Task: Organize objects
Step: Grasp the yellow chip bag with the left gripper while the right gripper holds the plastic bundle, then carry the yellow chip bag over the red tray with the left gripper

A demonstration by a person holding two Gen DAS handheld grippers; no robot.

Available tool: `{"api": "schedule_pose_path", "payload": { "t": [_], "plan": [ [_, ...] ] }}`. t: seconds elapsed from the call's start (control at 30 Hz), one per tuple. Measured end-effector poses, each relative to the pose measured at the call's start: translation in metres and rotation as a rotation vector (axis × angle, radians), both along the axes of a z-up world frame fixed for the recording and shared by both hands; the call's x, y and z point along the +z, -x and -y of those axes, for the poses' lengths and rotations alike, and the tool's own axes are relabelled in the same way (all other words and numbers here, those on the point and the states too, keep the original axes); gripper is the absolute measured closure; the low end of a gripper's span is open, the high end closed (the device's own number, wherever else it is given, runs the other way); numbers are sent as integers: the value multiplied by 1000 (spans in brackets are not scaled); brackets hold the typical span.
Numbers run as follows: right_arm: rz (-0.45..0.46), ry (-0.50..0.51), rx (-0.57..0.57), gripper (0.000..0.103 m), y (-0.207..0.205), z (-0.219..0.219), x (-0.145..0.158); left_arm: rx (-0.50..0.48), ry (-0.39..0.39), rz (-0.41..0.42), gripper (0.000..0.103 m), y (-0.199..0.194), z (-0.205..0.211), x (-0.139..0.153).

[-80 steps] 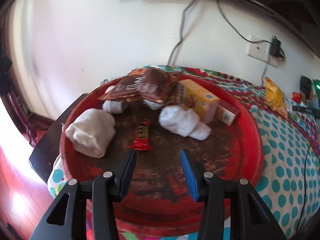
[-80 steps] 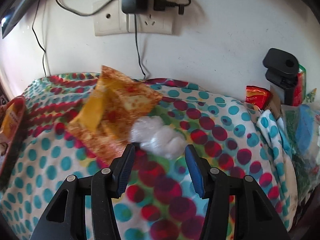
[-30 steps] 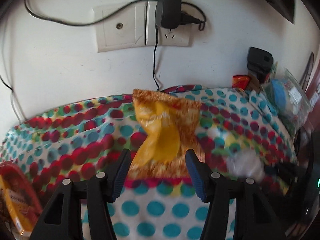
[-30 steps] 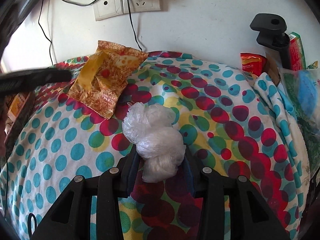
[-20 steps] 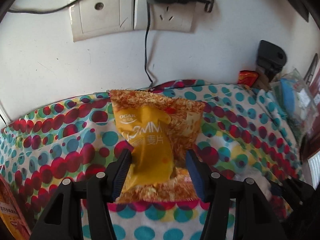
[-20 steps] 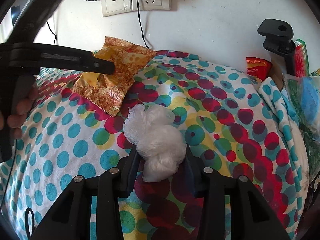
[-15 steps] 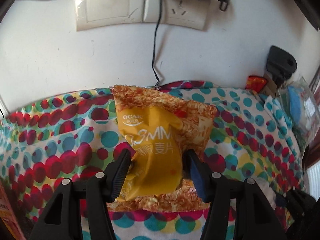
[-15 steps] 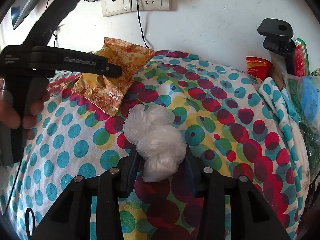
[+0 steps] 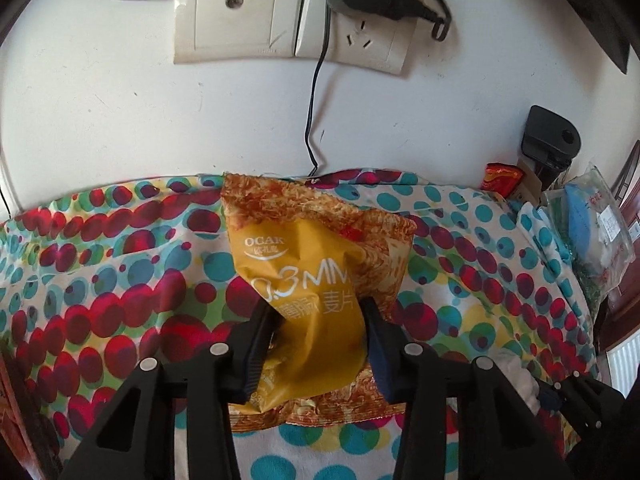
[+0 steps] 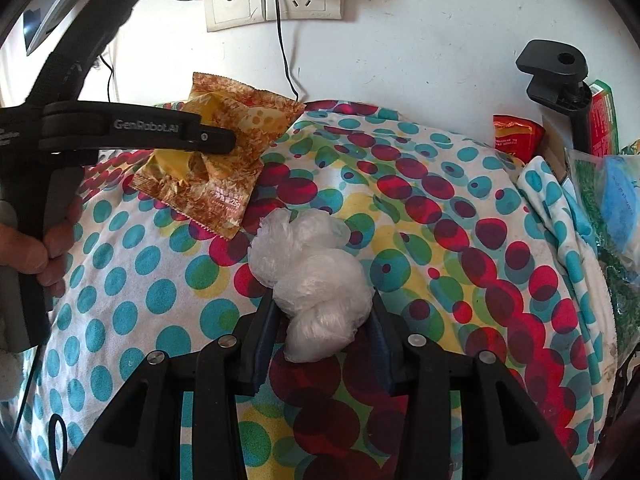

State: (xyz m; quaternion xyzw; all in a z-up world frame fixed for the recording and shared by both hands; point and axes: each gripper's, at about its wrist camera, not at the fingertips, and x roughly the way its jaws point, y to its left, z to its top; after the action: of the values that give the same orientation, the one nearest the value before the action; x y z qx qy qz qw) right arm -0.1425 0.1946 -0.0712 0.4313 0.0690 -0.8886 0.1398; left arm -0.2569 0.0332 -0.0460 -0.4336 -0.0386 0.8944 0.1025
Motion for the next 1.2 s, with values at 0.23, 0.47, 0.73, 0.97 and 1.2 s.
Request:
{"api": "schedule_pose_path", "payload": {
  "t": [0.23, 0.47, 0.73, 0.97, 1.2],
  "plan": [
    [0, -3, -1, 62, 0, 1, 1, -2, 19, -1, 59, -17, 3, 6],
    [-3, -10, -1, 62, 0, 2, 1, 26, 32, 14, 59, -41, 16, 6],
    [-8, -26, -2, 62, -1, 3, 1, 58, 13, 14, 59, -87, 38, 17],
    [-18, -49, -2, 63, -2, 6, 2, 91, 2, -2, 59, -133, 67, 33],
    [-24, -64, -4, 62, -2, 6, 4, 153, 23, -38, 59, -175, 110, 51]
  ]
}}
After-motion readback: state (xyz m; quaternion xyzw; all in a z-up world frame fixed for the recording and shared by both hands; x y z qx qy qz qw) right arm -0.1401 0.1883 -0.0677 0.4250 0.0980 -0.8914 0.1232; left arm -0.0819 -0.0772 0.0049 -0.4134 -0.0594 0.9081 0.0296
